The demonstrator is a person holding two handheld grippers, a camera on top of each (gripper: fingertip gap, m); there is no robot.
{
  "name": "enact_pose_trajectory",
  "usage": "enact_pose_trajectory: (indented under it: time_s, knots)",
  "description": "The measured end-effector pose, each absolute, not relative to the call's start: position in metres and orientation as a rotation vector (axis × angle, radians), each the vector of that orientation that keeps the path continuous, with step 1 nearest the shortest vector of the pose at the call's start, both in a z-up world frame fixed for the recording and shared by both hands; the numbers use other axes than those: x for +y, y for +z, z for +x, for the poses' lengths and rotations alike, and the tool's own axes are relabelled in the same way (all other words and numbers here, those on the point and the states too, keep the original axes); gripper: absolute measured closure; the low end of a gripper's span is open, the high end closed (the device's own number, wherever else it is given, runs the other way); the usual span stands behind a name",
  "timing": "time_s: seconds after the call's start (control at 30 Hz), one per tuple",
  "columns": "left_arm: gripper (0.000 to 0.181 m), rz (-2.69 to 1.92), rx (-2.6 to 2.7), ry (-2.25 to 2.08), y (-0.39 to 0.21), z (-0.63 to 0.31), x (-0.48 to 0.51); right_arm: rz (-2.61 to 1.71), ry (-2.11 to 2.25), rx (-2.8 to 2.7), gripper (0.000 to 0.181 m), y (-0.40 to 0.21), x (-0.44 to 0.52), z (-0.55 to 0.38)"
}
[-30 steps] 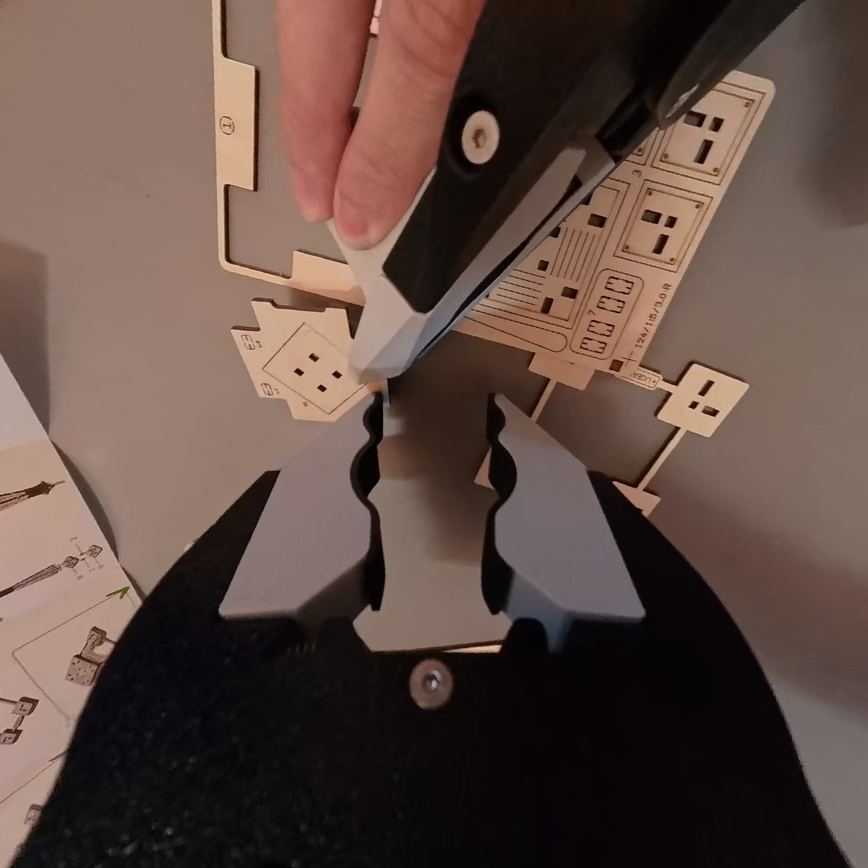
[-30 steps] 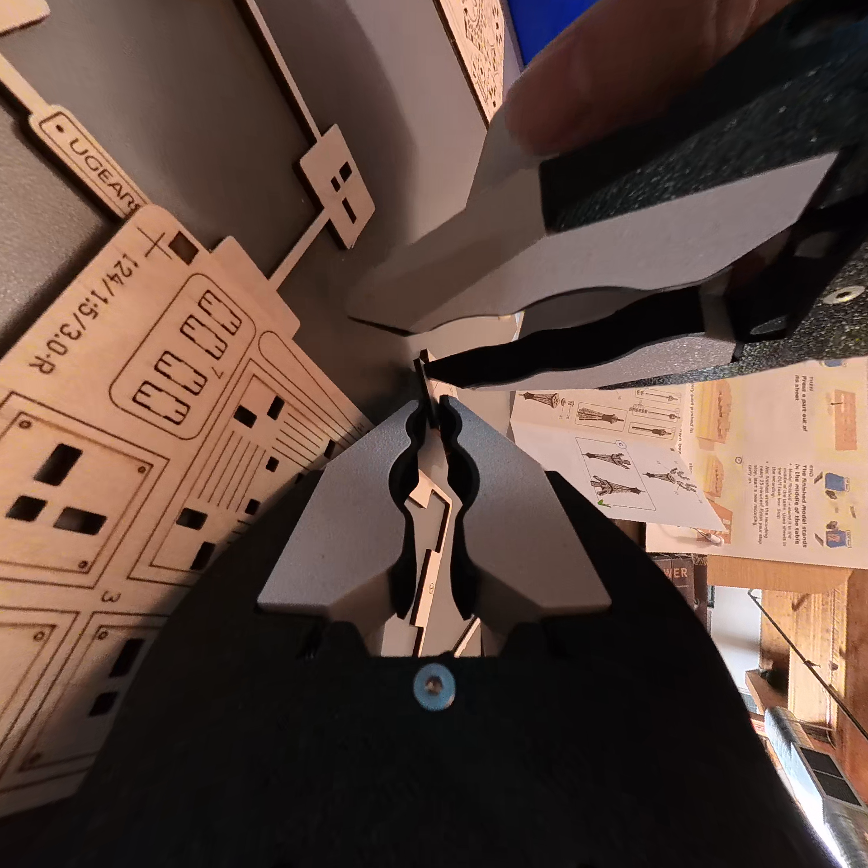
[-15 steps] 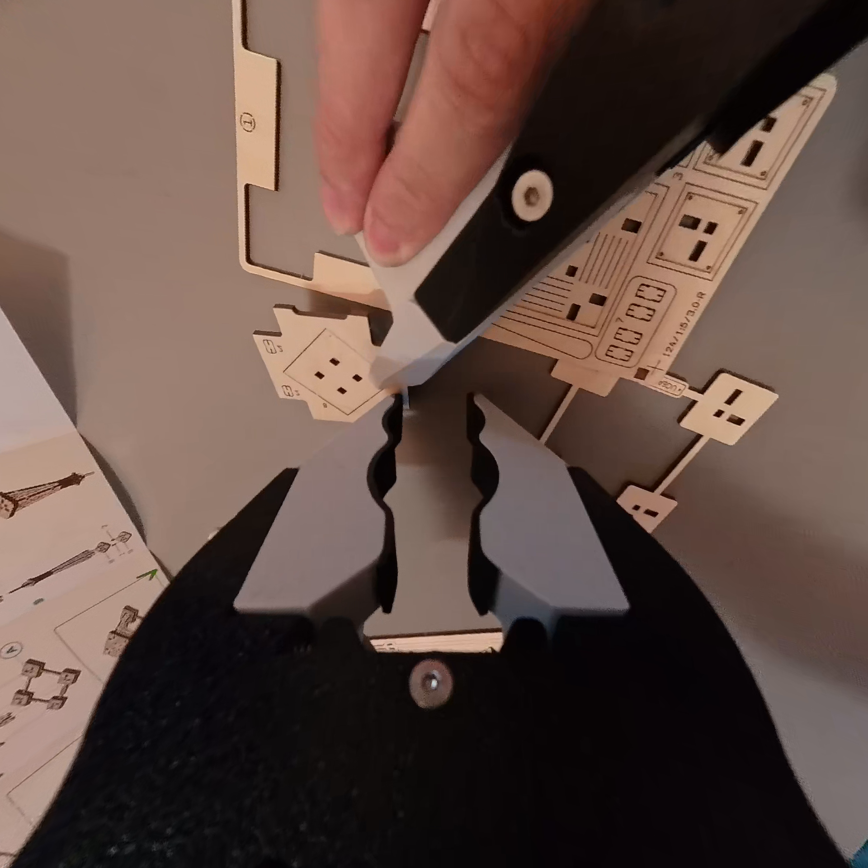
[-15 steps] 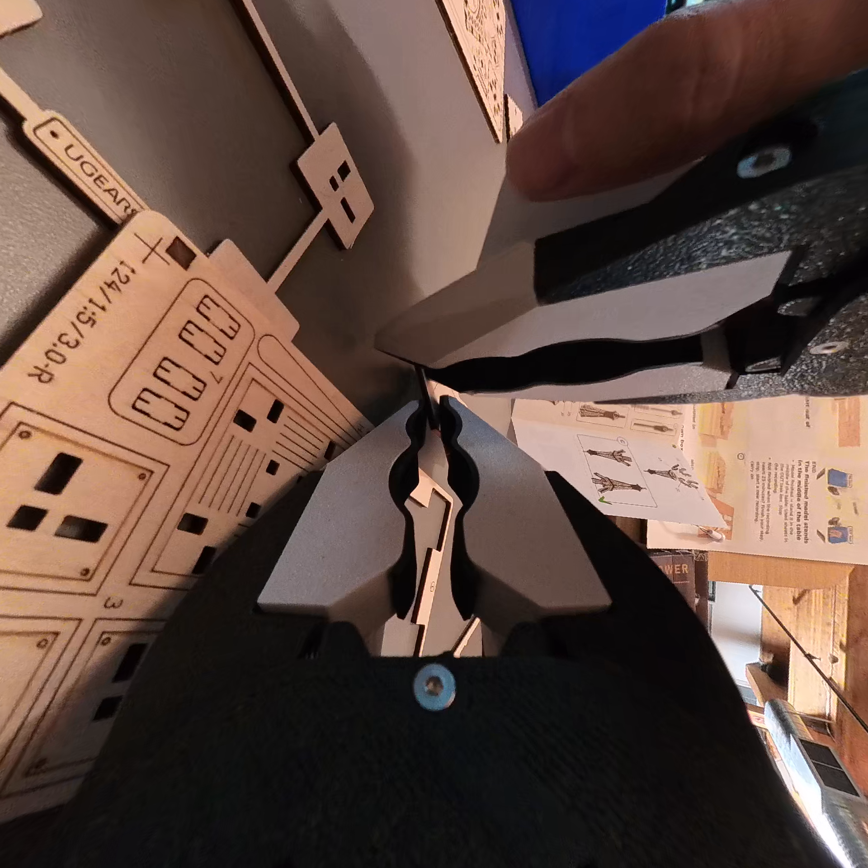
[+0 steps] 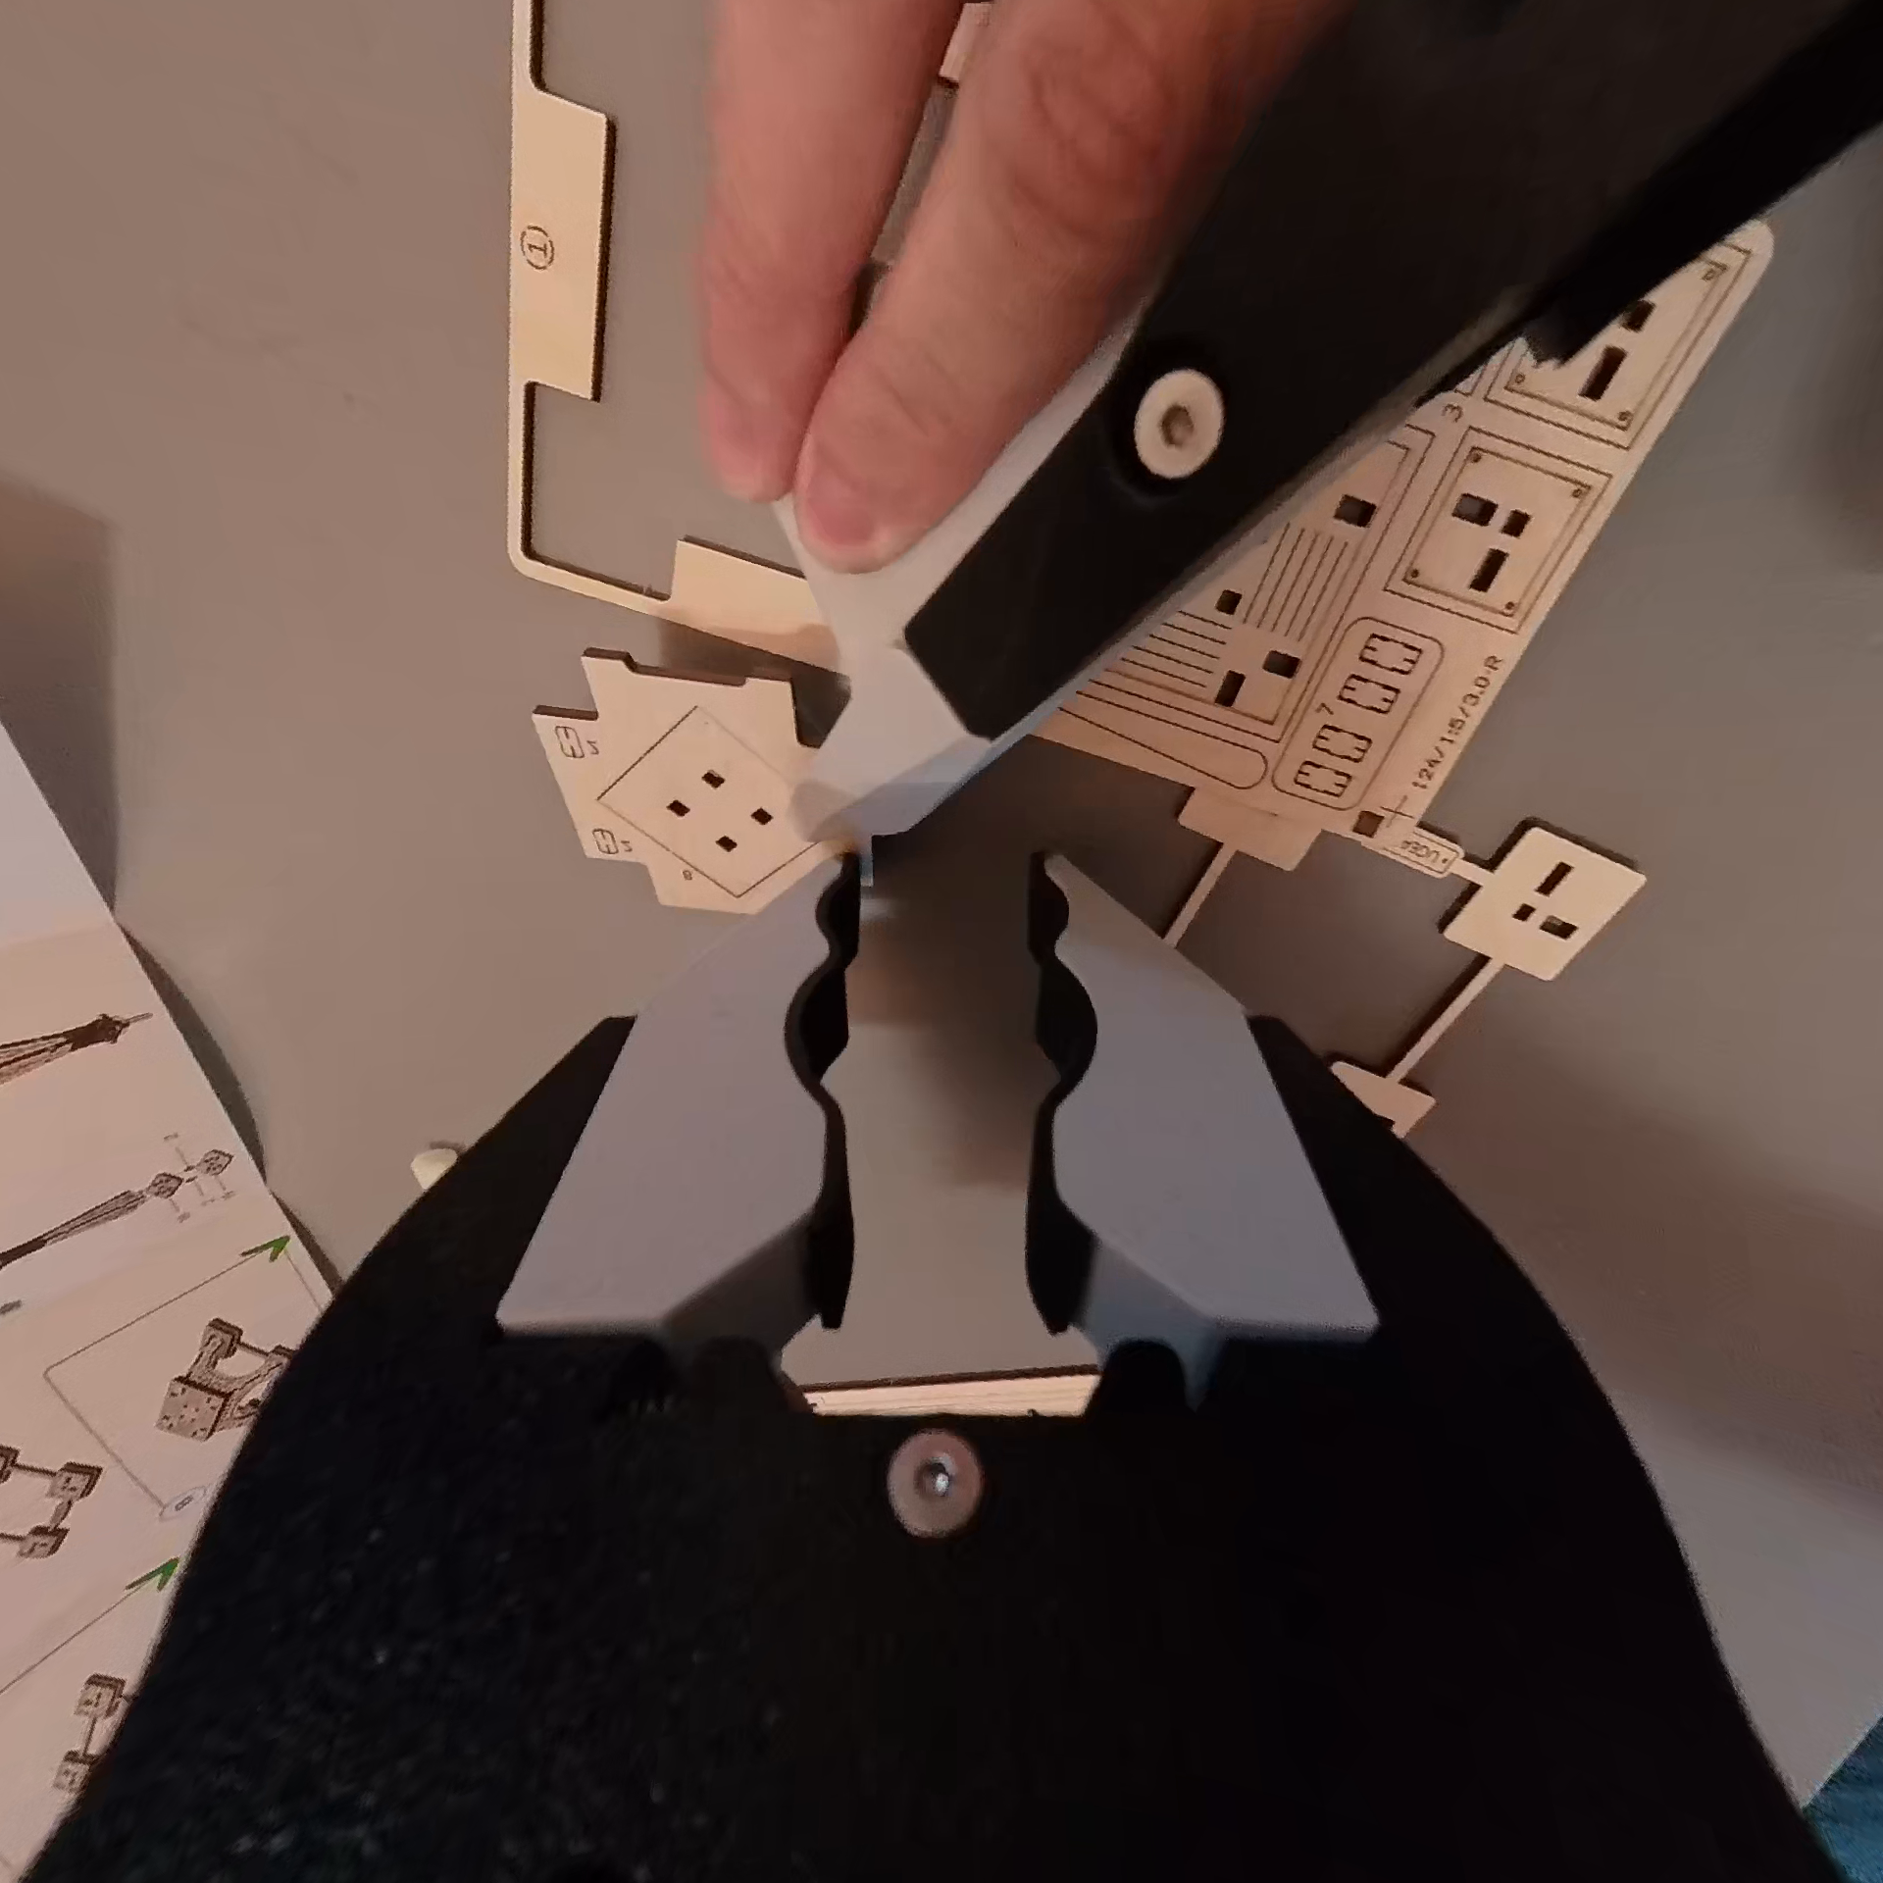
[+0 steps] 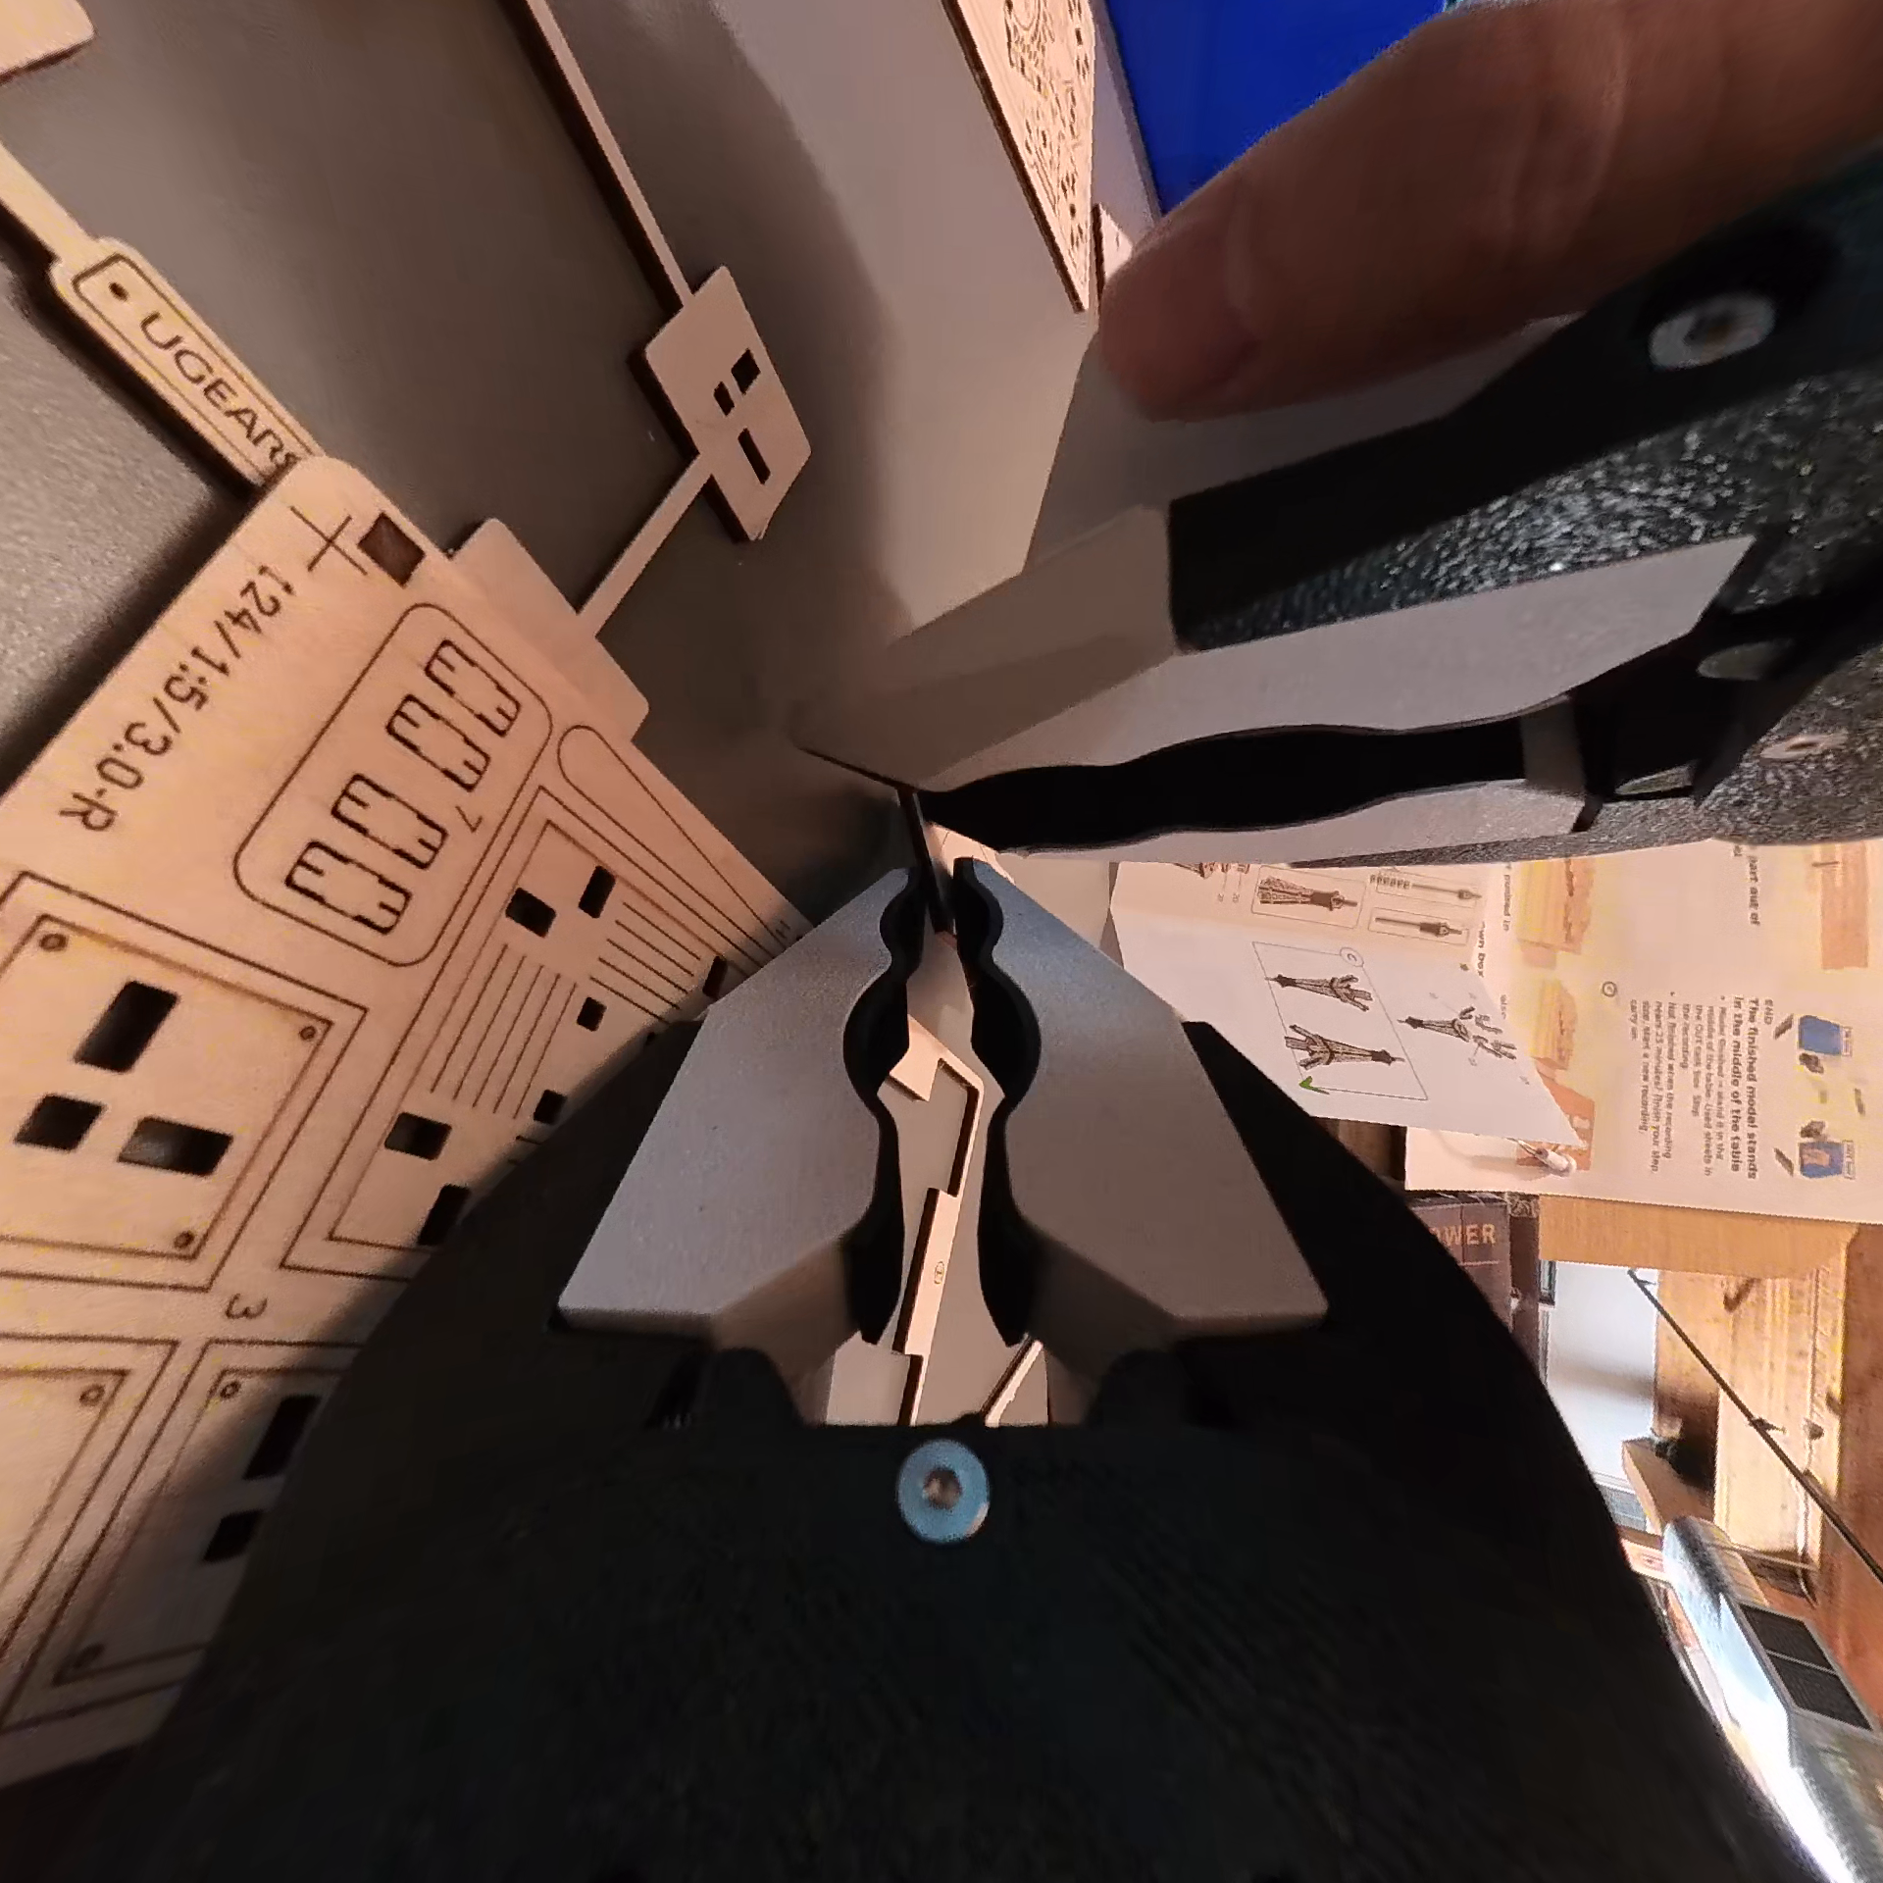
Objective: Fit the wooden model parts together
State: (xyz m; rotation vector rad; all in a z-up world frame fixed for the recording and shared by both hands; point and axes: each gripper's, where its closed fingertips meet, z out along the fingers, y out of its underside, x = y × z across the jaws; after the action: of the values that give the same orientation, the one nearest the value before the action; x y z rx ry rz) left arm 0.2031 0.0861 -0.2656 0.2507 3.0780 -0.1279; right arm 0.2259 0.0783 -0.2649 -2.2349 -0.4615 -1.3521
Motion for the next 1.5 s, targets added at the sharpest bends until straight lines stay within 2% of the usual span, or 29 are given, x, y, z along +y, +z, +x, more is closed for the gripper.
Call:
enact_pose_trajectory:
  time_s: [0.3,0.5,0.67,0.93,1.07,1.2,1.27,1.5]
  knots:
    - [0.162,0.19,3.051,-0.193,-0.266,0.208,0.084,-2.241,-1.352,-0.455,0.177,-0.265,0.079,0.226]
    - [0.129,0.141,3.065,-0.387,-0.26,0.192,0.087,-2.227,-1.403,-0.5,0.179,-0.263,0.079,0.226]
    - [0.139,-0.054,2.987,-0.773,-0.226,0.195,0.085,-2.219,-1.405,-0.497,0.179,-0.261,0.08,0.225]
    - [0.144,-0.069,2.61,-0.822,-0.235,0.217,0.09,-2.207,-1.369,-0.464,0.179,-0.259,0.08,0.225]
    - [0.156,-0.066,2.451,-0.891,-0.237,0.223,0.088,-2.201,-1.366,-0.459,0.179,-0.258,0.08,0.224]
    - [0.157,-0.081,2.466,-0.866,-0.247,0.223,0.091,-2.192,-1.353,-0.438,0.179,-0.256,0.08,0.224]
    - [0.162,-0.073,2.43,-0.875,-0.244,0.224,0.089,-2.179,-1.323,-0.4,0.179,-0.253,0.079,0.224]
    - [0.162,-0.027,2.313,-0.985,-0.229,0.224,0.08,-2.141,-1.267,-0.318,0.18,-0.247,0.076,0.225]
